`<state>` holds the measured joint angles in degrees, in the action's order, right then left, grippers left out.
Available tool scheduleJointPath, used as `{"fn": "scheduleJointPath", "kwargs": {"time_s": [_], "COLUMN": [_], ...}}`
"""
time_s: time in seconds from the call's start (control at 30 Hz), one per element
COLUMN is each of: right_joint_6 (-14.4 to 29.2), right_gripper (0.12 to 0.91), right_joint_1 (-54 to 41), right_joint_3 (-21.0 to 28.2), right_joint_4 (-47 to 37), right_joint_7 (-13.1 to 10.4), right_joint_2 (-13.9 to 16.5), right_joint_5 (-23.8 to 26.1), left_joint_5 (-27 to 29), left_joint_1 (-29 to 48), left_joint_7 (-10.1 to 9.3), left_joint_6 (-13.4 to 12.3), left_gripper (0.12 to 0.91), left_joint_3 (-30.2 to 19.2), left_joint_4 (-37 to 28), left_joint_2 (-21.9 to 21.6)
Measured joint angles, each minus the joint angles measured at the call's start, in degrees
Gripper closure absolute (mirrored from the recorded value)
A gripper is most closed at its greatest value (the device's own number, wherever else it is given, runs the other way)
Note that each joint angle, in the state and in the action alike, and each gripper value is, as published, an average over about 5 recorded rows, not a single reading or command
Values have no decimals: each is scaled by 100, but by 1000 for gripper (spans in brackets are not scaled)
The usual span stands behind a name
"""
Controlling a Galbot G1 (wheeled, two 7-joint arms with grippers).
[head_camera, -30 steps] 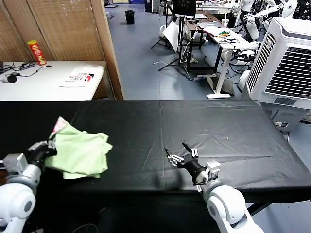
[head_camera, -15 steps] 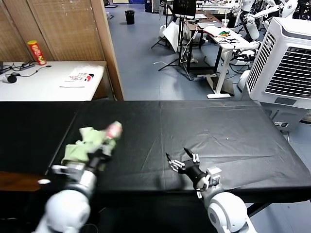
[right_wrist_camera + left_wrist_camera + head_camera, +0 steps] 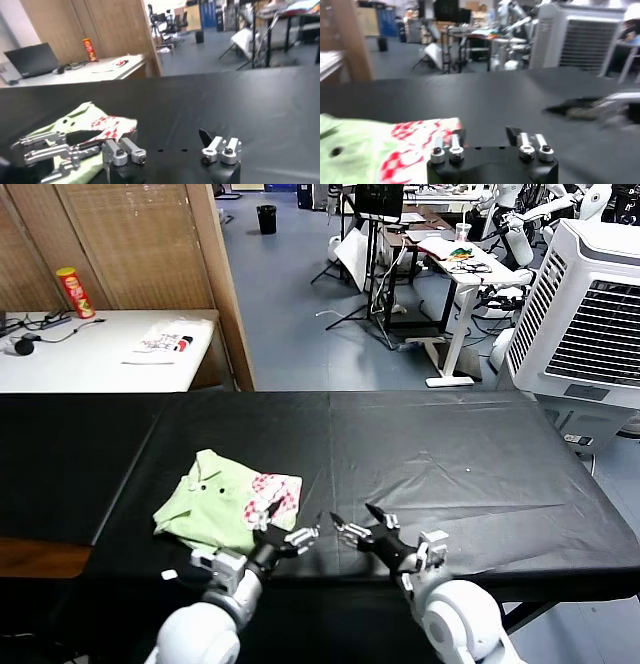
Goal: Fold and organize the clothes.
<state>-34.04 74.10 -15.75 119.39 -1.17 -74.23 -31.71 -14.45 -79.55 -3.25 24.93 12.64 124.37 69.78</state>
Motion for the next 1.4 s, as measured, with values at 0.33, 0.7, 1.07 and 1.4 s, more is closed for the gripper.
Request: {"fn": "scheduleJointPath", "kwargs": {"time_s": [0.33, 0.7, 1.07, 1.4], "right_joint_6": [-345, -773, -762, -815], "right_gripper": [227, 264, 836, 902], "right_joint_1": [-707, -993, -1252, -1765], "right_joint_3": [527, 1089, 1084, 558], "right_joint_4": [-748, -1097, -1328, -1509], "right_joint_7": [-489, -445, -344, -252], "right_joint_2": [-314, -386, -351, 157], "right_joint_5": [-889, -1364, -1332, -1048], "left_joint_5": [-52, -46, -68, -122], "left_joint_1": [31, -175, -198, -196], "left_joint_7": [-69, -65, -65, -64], "left_joint_6": [-354, -406, -418, -466], "left_gripper": [232, 232, 232, 232], "left_joint_3": [789, 1383, 1608, 1719], "left_joint_4": [90, 152, 149, -28], "left_joint_2": [-314, -291, -287, -270]}}
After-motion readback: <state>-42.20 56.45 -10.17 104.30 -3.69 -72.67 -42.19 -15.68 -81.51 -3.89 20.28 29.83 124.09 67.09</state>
